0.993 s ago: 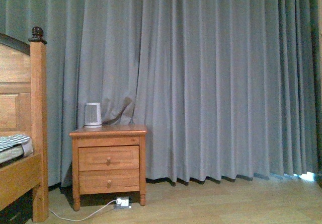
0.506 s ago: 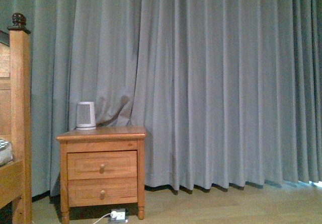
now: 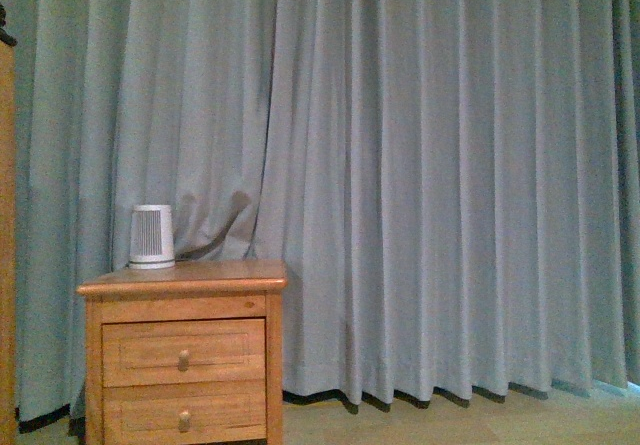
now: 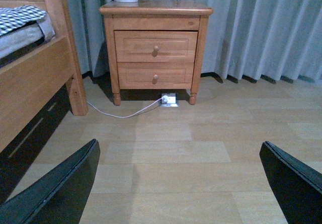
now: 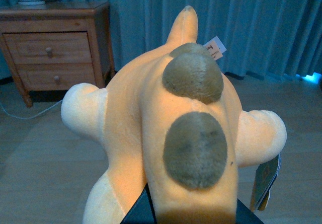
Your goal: Put away toys
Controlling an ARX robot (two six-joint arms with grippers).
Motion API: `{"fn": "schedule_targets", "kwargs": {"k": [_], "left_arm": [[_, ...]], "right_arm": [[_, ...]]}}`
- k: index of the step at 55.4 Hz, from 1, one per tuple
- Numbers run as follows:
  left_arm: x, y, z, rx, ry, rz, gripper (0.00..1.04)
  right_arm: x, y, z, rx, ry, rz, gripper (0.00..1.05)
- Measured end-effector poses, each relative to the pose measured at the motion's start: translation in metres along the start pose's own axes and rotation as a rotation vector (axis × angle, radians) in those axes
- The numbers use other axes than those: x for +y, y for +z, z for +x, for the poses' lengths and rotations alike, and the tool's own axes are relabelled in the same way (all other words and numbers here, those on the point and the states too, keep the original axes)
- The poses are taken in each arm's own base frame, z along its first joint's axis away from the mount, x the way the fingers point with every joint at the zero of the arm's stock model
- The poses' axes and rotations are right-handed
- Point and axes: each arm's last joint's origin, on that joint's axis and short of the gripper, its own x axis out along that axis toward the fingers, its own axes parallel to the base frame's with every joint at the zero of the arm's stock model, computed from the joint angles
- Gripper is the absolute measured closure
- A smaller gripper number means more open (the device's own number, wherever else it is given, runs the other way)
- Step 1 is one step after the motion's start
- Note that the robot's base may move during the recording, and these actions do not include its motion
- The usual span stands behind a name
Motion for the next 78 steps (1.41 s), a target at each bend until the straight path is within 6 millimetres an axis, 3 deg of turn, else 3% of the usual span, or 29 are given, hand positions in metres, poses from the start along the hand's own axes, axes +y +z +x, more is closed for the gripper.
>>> {"fn": "schedule_targets", "kwargs": {"k": [78], "left_arm": [[0.0000, 0.0000, 0.0000, 0.000, 0.000, 0.000, 0.06]], "right_arm": [[0.0000, 0.0000, 0.0000, 0.000, 0.000, 0.000, 0.98]]}}
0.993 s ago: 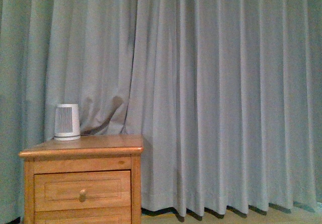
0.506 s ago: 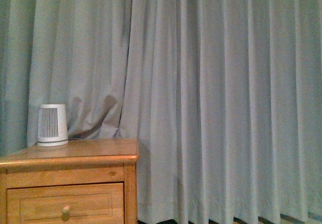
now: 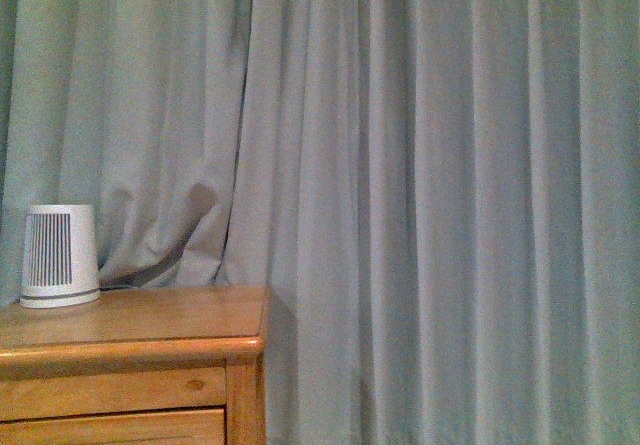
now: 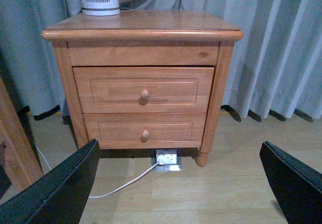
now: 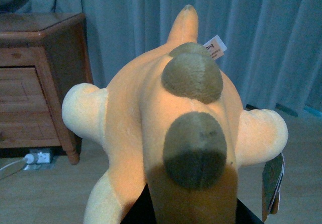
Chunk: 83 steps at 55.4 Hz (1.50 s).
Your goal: Put away toys
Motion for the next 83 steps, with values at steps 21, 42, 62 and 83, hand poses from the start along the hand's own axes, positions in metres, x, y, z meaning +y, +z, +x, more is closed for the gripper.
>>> {"fn": "schedule_targets", "kwargs": {"k": [21, 42, 62, 83], "left_arm": [[0.0002, 0.0000, 0.0000, 0.000, 0.004, 0.000, 0.06], [0.0002, 0.0000, 0.0000, 0.000, 0.004, 0.000, 0.06], [0.0001, 0.0000, 0.0000, 0.000, 0.002, 0.000, 0.06], [0.0001, 0.0000, 0.0000, 0.000, 0.002, 0.000, 0.06]], "right_arm": [[0.0001, 0.0000, 0.0000, 0.000, 0.002, 0.000, 0.98], [0.0001, 0.0001, 0.0000, -0.001, 0.002, 0.000, 0.98], [0.0000, 0.0000, 0.0000, 0.000, 0.000, 0.000, 0.98], [0.0000, 0.0000, 0.0000, 0.000, 0.000, 0.000, 0.98]]}}
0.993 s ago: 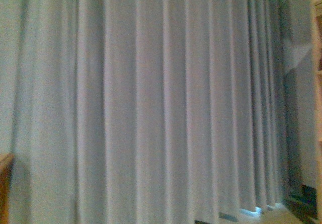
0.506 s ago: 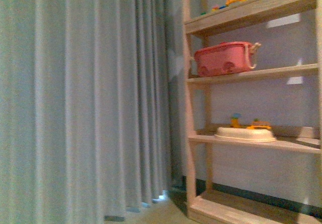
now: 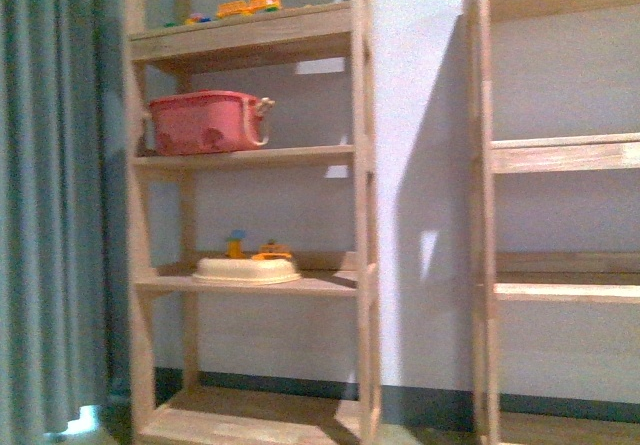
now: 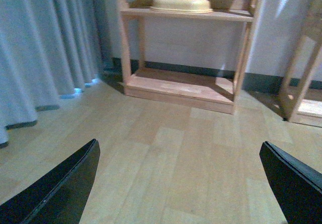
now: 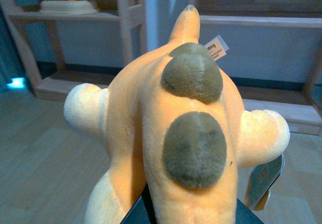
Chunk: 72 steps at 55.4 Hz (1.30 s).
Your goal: Put away toys
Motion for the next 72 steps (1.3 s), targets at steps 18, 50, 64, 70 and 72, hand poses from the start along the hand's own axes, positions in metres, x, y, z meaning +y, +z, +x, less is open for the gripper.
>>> {"fn": "schedule_targets", "kwargs": {"k": [18, 50, 64, 70, 72], "left_arm": [[-0.0002, -0.0001, 0.0000, 0.001, -0.005, 0.000, 0.06], [-0.0001, 0.0000, 0.0000, 0.000, -0.002, 0.000, 0.06], [-0.0001, 0.0000, 0.0000, 0.000, -0.002, 0.000, 0.06], [-0.0001, 0.0000, 0.0000, 0.000, -0.002, 0.000, 0.06], [-0.0001, 0.0000, 0.0000, 0.000, -0.002, 0.000, 0.06]], "right_arm": [[-0.0005, 0.0000, 0.0000, 0.000, -0.013, 0.000, 0.98], [0.0000, 0.0000, 0.0000, 0.000, 0.000, 0.000, 0.98], [0.0000, 0.0000, 0.0000, 0.000, 0.000, 0.000, 0.98], [0.0000, 0.0000, 0.0000, 0.000, 0.000, 0.000, 0.98], [0.0000, 0.0000, 0.0000, 0.000, 0.000, 0.000, 0.98]]}}
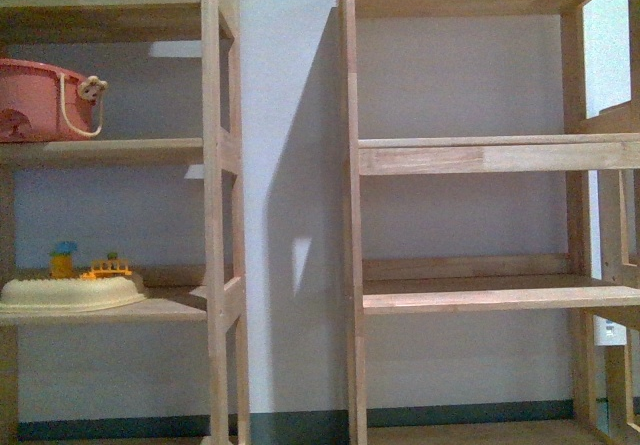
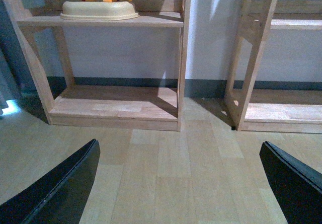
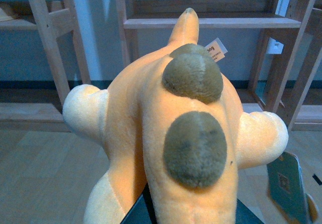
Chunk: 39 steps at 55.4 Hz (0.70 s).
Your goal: Put away toys
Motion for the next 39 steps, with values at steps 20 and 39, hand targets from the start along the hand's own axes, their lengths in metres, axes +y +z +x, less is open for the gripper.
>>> {"fn": "schedule_targets", "kwargs": {"k": [20, 39], "left_arm": [[0.0000, 0.0000, 0.0000, 0.000, 0.000, 0.000, 0.06], [0.0000, 0.0000, 0.0000, 0.000, 0.001, 0.000, 0.06]], "right_arm": [[0.0000, 0.0000, 0.0000, 0.000, 0.000, 0.000, 0.98], [0.0000, 0.0000, 0.0000, 0.000, 0.000, 0.000, 0.98]]}}
